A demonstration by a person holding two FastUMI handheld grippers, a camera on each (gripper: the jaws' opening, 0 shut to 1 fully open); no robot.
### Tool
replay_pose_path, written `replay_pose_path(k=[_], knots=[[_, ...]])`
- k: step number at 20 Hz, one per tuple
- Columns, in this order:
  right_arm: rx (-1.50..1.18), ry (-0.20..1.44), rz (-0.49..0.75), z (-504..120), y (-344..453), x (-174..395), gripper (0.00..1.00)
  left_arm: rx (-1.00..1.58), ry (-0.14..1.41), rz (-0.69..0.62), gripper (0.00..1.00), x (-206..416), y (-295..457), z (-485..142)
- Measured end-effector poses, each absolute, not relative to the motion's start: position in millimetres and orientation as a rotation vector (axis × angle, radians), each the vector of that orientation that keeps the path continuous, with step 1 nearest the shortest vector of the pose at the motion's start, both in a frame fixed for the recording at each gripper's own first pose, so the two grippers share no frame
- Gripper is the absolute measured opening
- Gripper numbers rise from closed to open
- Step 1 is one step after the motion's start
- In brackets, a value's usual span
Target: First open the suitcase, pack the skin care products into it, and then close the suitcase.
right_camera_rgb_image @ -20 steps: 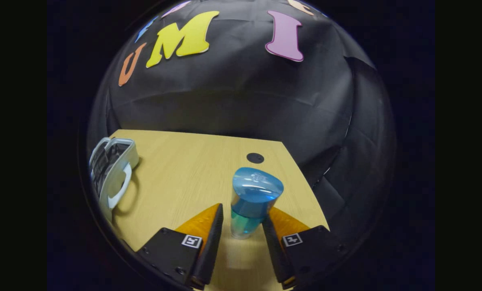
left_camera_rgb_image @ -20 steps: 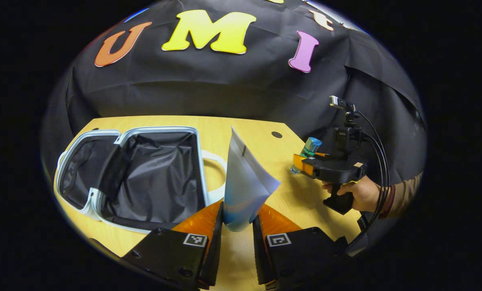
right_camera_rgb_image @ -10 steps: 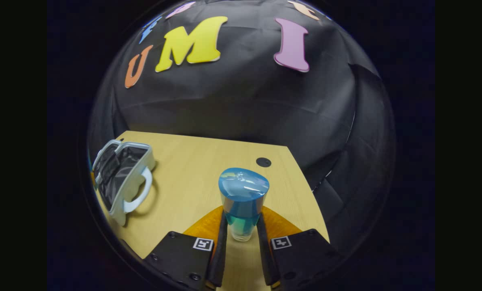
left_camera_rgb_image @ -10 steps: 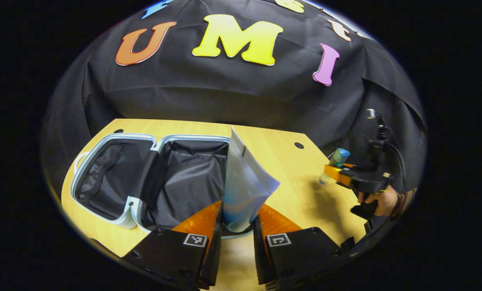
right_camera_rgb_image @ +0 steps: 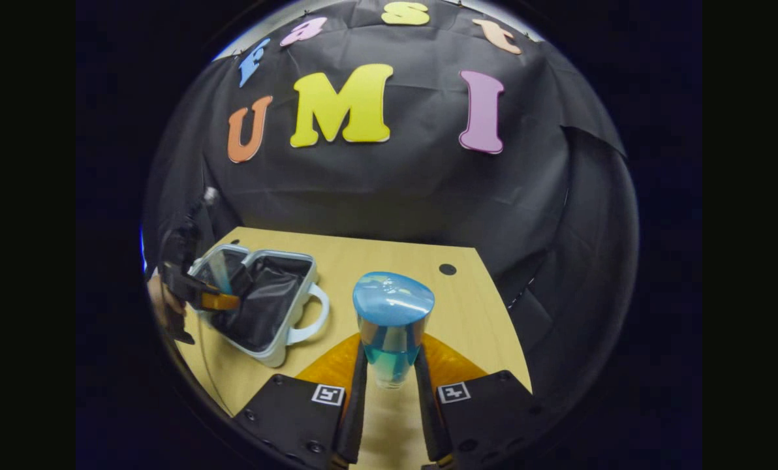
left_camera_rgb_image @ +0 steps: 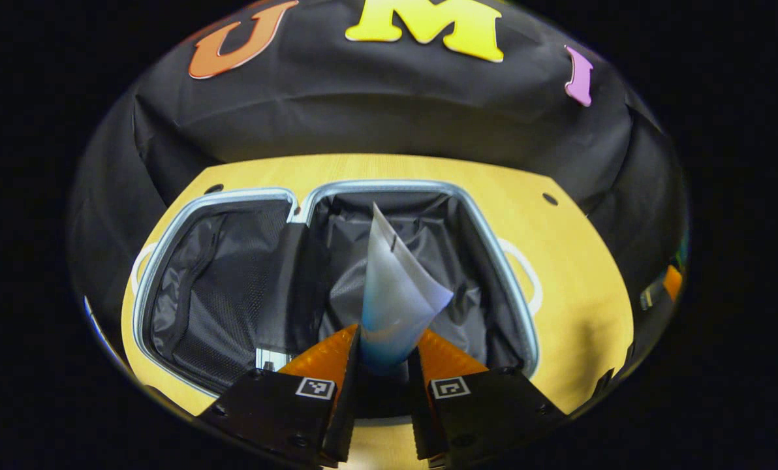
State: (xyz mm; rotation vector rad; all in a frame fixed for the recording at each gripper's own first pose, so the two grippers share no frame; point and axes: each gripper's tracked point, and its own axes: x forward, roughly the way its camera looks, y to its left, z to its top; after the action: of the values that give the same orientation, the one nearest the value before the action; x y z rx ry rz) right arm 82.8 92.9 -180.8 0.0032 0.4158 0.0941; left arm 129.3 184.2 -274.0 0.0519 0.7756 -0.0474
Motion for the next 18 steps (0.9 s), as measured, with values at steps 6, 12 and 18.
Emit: replay_pose_path(k=[6, 12, 18], knots=[[0.001, 0.392, 0.061, -164.1, 108.7, 43.8, 0.35, 0.041, 0.983, -0.013, 0.39, 124.7, 193.9, -316.0], [0.002, 0.391, 0.039, -163.4, 111.5, 28.7, 0.35, 0.093, 1.011, 0.023, 0.40, 133.5, 196.8, -323.7], [-0.005, 0.391, 0.073, -158.5, 135.9, 31.6, 0.33, 0.038, 0.970, -0.003, 0.58, 126.0, 188.6, -310.8]])
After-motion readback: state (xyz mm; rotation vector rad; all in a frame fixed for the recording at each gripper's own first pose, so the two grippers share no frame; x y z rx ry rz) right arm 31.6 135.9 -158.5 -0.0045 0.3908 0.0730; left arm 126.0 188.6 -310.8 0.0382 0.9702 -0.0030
